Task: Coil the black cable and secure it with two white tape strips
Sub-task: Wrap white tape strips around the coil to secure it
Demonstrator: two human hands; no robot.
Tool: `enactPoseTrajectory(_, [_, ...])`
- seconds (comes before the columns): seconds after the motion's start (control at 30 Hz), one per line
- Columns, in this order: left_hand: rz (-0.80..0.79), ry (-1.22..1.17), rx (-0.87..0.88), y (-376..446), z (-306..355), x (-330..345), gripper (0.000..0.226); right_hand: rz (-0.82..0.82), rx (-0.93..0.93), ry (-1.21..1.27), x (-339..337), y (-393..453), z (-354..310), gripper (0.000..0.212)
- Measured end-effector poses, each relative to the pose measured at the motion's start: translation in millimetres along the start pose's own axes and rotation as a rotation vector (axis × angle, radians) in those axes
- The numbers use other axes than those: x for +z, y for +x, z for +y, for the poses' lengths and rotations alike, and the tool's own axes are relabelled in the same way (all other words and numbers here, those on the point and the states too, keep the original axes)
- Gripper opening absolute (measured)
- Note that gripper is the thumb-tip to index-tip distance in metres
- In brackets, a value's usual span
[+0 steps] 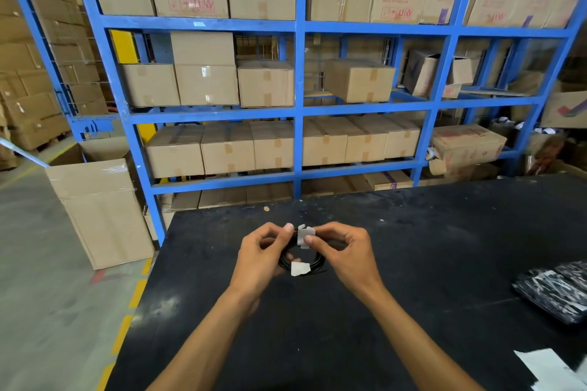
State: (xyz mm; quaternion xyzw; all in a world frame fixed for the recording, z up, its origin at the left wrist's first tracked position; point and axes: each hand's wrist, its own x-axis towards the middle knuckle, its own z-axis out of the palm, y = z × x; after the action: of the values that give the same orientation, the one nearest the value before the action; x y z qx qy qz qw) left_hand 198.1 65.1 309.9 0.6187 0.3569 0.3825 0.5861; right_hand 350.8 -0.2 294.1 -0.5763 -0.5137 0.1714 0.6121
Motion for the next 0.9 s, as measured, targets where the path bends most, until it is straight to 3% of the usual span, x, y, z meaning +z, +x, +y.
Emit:
enactPoseTrajectory(0.3, [-0.012, -0.336, -0.205, 12.0, 10.4, -6.7, 0.017, 0.004, 0.045, 0.140, 8.4, 3.7, -7.0, 0.007])
enactPoseTrajectory(0.43, [-0.014, -0.311, -0.123, 11.6, 7.4, -10.5, 0.011, 0.003, 0.166, 0.272, 11.0, 6.3, -7.7, 0.007])
enactPoseTrajectory(0.67, [-0.019, -0.030, 0.078, 9.9, -5.4, -16.2, 0.020, 0.000, 0.313, 0.398, 15.9, 7.5, -11.0, 0.011])
enactPoseTrajectory(0.9, [0.006, -0.068, 0.144, 7.6, -6.7, -15.8, 0.023, 0.038, 0.408, 0.605, 22.4, 10.6, -18.7, 0.016])
